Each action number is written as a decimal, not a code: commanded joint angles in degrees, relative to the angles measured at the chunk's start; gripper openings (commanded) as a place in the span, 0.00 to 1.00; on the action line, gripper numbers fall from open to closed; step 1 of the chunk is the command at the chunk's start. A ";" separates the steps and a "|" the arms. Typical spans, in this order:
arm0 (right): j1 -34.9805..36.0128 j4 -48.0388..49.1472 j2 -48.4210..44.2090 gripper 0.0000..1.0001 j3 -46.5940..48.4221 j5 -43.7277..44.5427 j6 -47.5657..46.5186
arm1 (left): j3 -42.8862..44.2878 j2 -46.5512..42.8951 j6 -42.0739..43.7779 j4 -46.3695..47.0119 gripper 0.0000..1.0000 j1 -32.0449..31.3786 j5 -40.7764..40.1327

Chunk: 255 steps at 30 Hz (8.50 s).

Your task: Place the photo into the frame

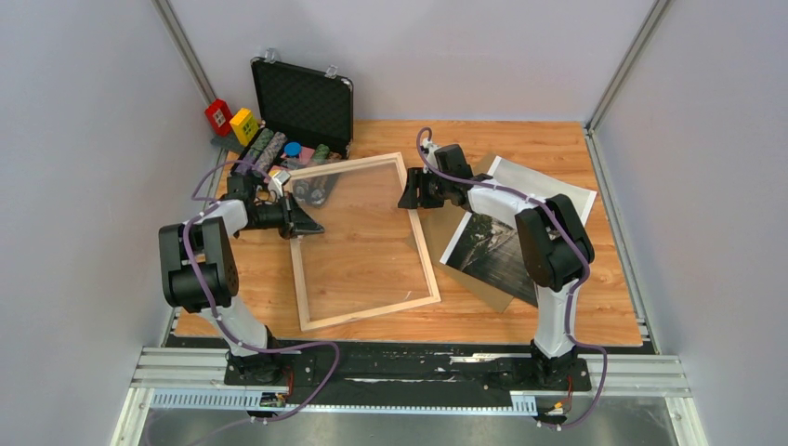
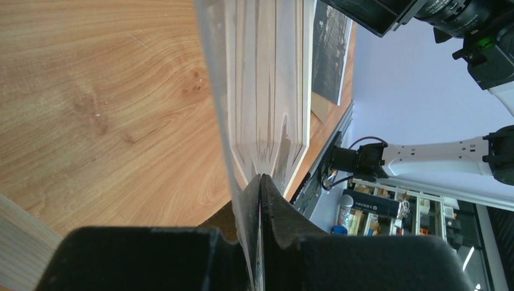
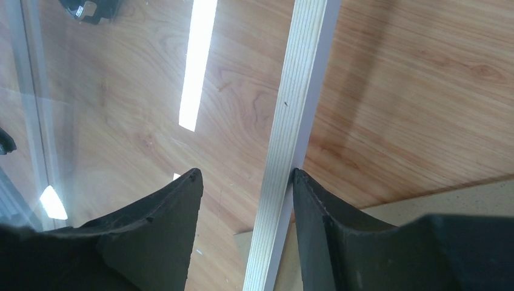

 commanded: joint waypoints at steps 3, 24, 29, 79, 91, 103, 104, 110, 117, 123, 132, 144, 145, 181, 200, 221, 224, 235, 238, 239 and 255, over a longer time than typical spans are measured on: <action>0.38 1.95 0.12 0.54 1.70 -0.28 -0.74 | 2.21 0.44 0.95 0.93 0.09 -1.55 0.51; 0.88 -0.53 1.37 0.41 3.13 6.68 -2.54 | 2.51 1.60 0.31 1.55 0.09 -1.67 -1.27; 1.24 -1.21 2.10 0.38 3.65 8.23 -3.06 | 2.65 2.10 0.40 1.78 0.09 -1.60 -1.42; 2.37 -2.55 2.55 0.13 4.74 10.84 -4.60 | 4.68 3.57 0.58 -2.23 0.53 -2.09 -8.07; 2.32 -2.62 2.56 0.10 4.68 10.95 -4.70 | 6.17 2.09 1.70 -5.68 0.83 -2.10 -11.80; 2.31 -2.54 2.39 0.09 4.44 10.80 -4.72 | 8.95 0.62 3.19 -10.36 1.00 -2.06 -14.55; 2.31 -2.54 2.35 0.08 4.49 10.76 -4.74 | 9.01 0.61 3.25 -10.55 1.00 -2.09 -14.85; 2.31 -2.54 2.43 0.08 4.41 10.71 -4.71 | 9.58 0.02 4.36 -12.75 1.00 -2.05 -16.96; 2.31 -2.54 2.36 0.08 4.45 10.54 -4.65 | 10.45 -1.43 5.50 -14.93 1.00 -2.05 -19.09; 2.31 -2.54 2.06 0.08 4.36 10.71 -4.76 | 11.05 -2.17 5.66 -16.07 1.00 -2.08 -20.64; 2.30 -2.54 2.08 0.08 4.37 10.70 -4.70 | 12.20 -4.18 6.68 -18.23 1.00 -2.12 -23.25; 2.30 -2.56 1.82 0.08 4.48 10.59 -4.70 | 13.26 -6.08 7.35 -19.92 1.00 -2.12 -25.81; 2.36 -2.54 1.80 0.08 4.43 10.57 -4.70 | 13.32 -6.26 7.39 -20.07 1.00 -2.11 -26.06; 2.60 -3.04 0.54 0.06 4.86 10.86 -1.92 | 12.79 -12.41 12.36 -17.70 0.98 -2.12 -42.42; 3.45 -3.33 -0.07 0.05 4.88 11.78 -2.24 | 8.78 -4.60 11.91 -13.62 0.62 -2.12 -41.04; 3.45 -3.16 -0.89 0.05 4.08 11.30 -2.44 | 8.01 -1.31 10.17 -12.04 0.26 -2.08 -39.15; 3.45 -2.91 -1.18 0.05 3.82 10.34 -2.16 | 8.35 -1.02 8.79 -12.04 0.20 -2.12 -39.01; 3.52 -0.76 -2.36 0.05 1.60 5.71 -1.71 | 12.78 -1.07 9.19 -13.46 0.01 -2.11 -41.32; 3.82 -0.37 -2.52 0.05 1.30 5.05 -1.62 | 14.83 -0.76 9.51 -13.86 0.00 -2.12 -42.03; 3.95 -0.34 -2.44 0.05 1.38 4.89 -1.55 | 15.89 -0.36 9.52 -14.18 0.00 -2.06 -42.18; 6.88 -1.58 1.40 0.05 5.58 4.90 -1.12 | 19.80 3.53 8.41 -11.80 0.00 -2.08 -44.18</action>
